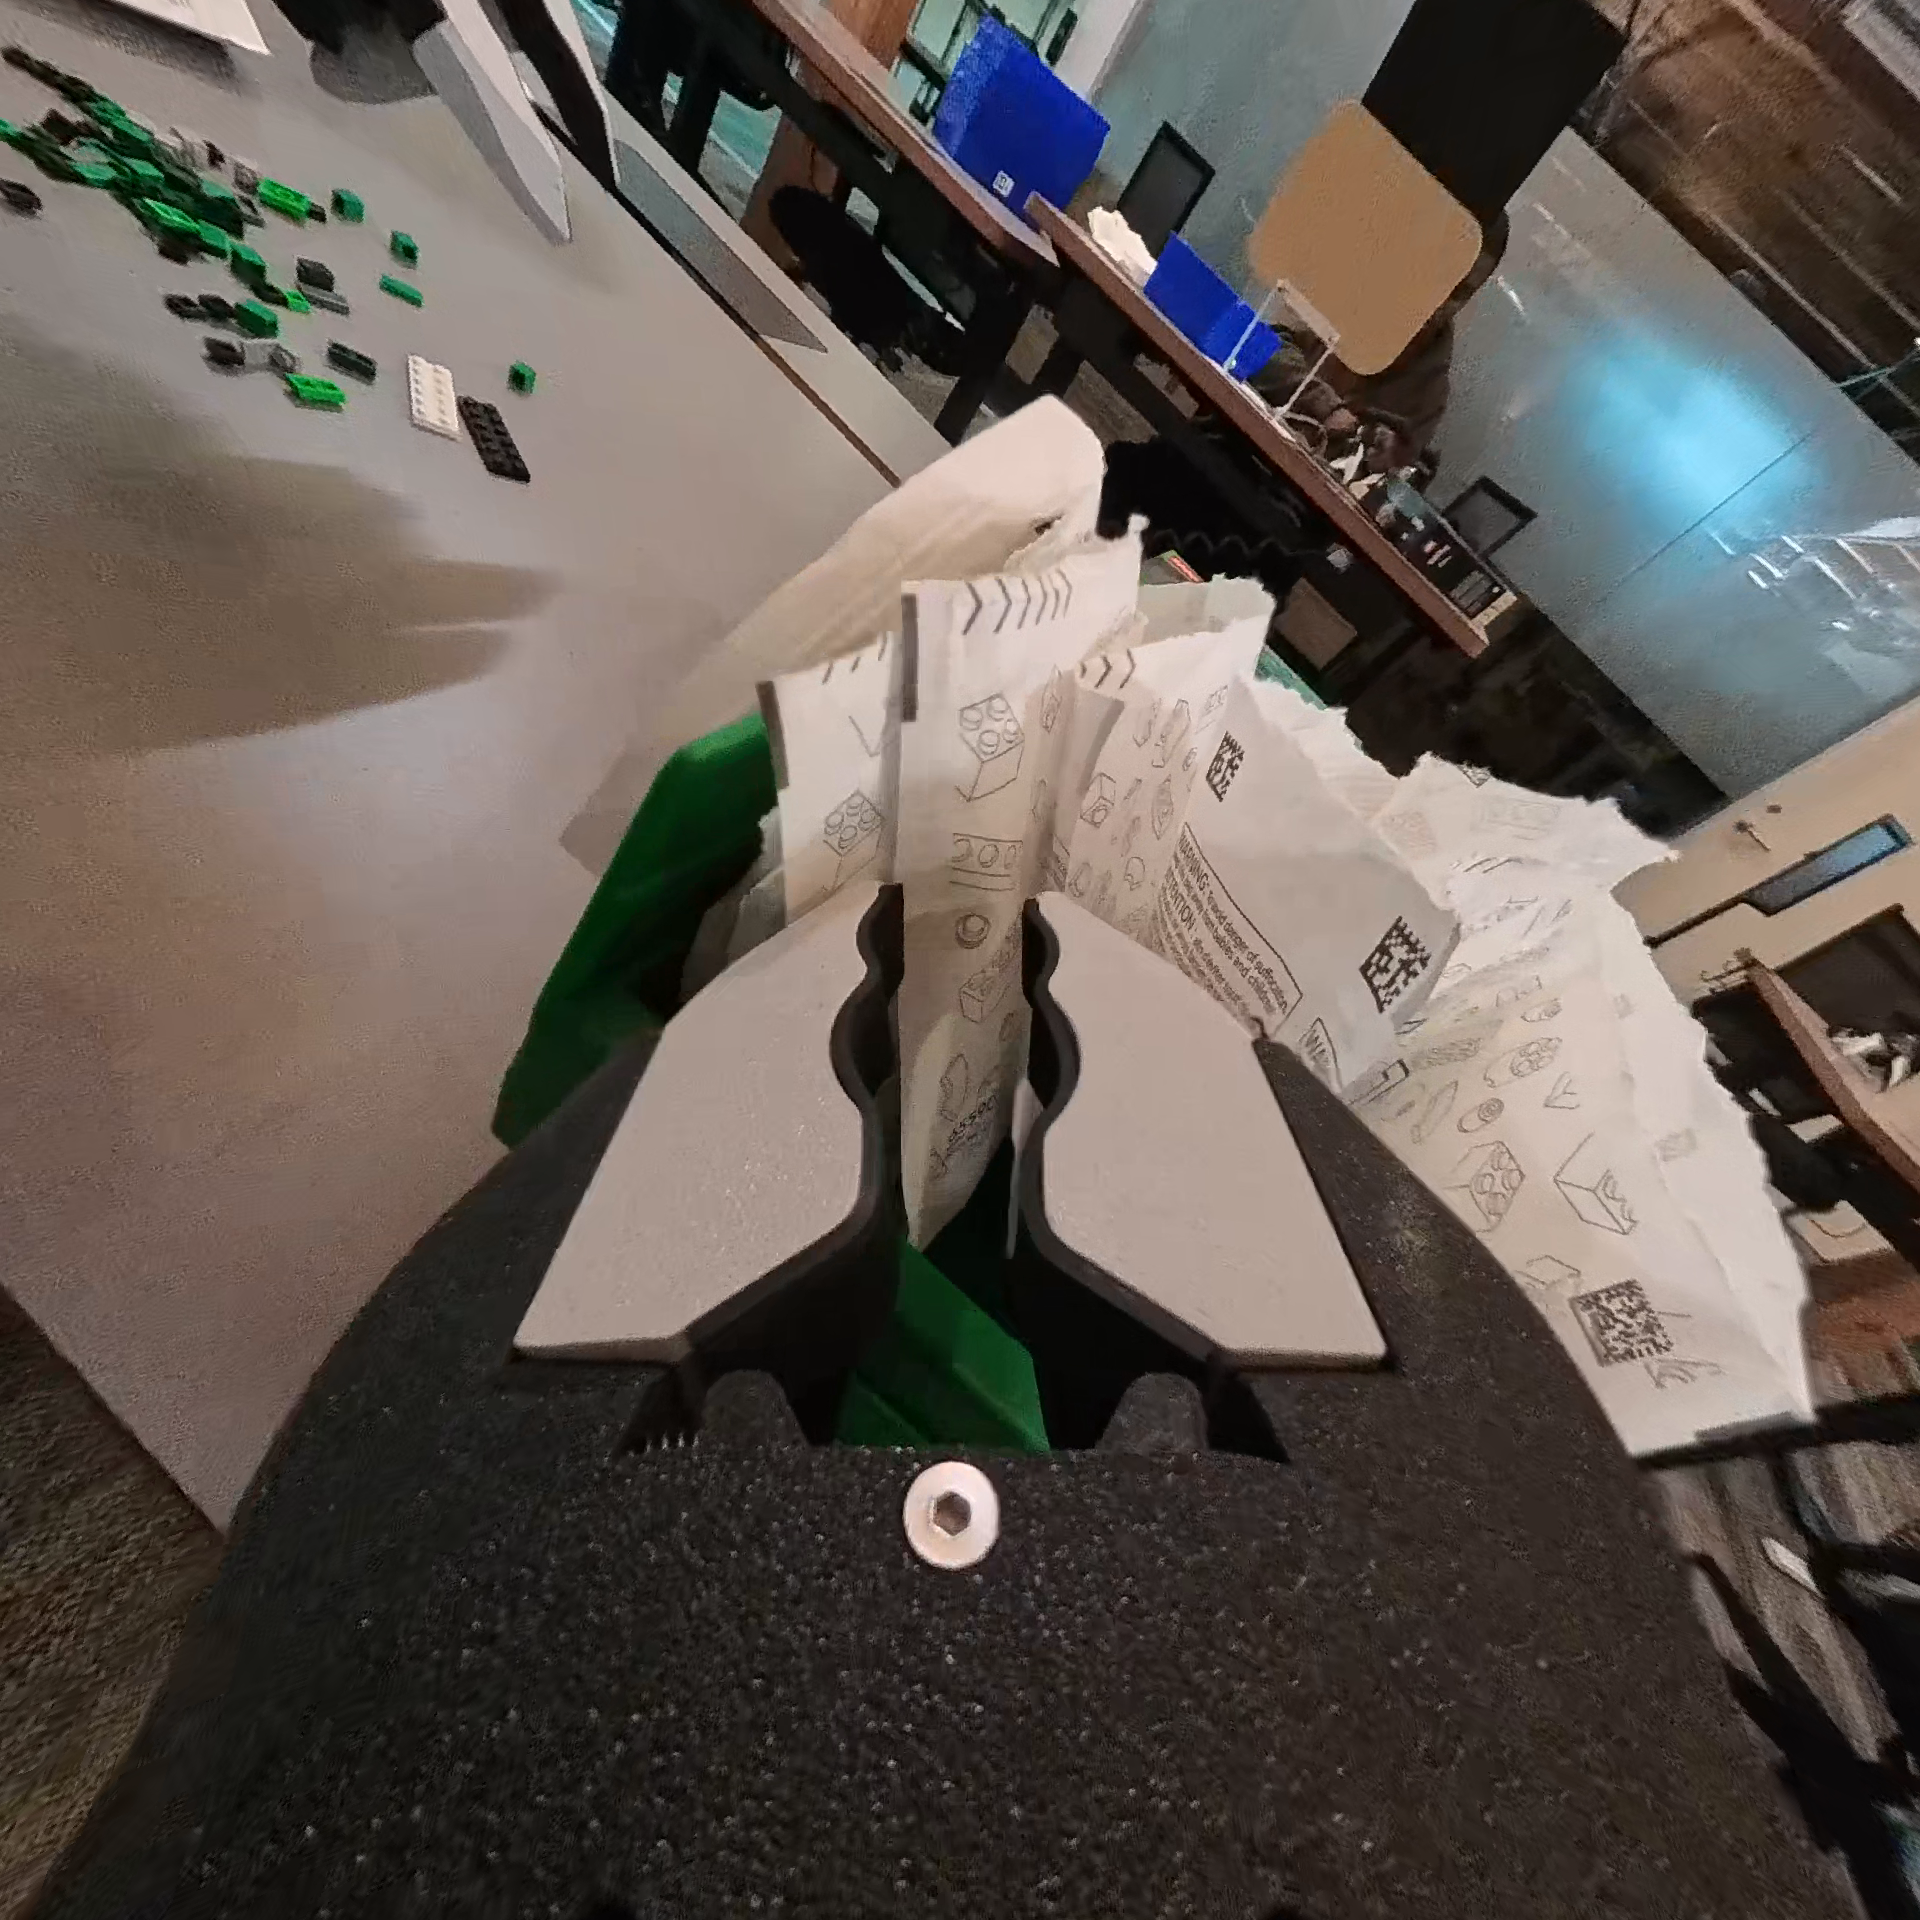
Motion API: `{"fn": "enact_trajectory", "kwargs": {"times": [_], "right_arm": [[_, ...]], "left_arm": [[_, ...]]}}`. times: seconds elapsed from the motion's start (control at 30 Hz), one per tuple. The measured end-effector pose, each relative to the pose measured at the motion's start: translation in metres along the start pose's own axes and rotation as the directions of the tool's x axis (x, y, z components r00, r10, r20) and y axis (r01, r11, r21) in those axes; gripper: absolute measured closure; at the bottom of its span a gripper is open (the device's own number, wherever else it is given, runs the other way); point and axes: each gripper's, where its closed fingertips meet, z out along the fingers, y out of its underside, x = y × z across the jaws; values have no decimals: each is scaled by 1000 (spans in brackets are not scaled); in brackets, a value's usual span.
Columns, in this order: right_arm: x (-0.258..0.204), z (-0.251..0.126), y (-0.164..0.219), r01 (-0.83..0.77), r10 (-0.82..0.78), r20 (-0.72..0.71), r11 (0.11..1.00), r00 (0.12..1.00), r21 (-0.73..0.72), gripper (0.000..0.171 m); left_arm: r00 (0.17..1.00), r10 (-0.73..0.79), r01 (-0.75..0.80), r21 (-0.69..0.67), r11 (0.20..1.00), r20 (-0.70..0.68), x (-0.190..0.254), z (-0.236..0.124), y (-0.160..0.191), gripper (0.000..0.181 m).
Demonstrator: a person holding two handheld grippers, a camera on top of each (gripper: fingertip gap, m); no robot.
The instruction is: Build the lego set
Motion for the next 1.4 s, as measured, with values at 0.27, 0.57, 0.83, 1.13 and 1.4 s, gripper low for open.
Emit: {"fn": "enact_trajectory", "kwargs": {"times": [0.27, 0.57, 0.83, 1.13, 1.4], "right_arm": [[35, -21, -3, -104, 111, -208, 994, 972, 41, 171], [0, -8, 5, 4, -5, -16, 999, 1000, -44, 139], [60, -16, 11, -135, 129, -367, 991, 921, 10, 171], [71, -22, 23, -217, 201, -439, 976, 876, 13, 171], [2, -23, -23, 306, -262, -280, 944, 923, 124, 171]], "left_arm": [[1000, -23, 23, 10, 1000, -12, -3, -7, 5, 129], [999, -29, 30, 8, 1000, -14, 2, -5, 7, 129], [1000, -16, 16, -1, 1000, -6, 3, -4, 7, 128], [1000, -15, 15, -7, 1000, -1, 2, -3, 7, 129], [1000, -15, 15, -22, 1000, -2, 3, 0, 11, 129]]}}
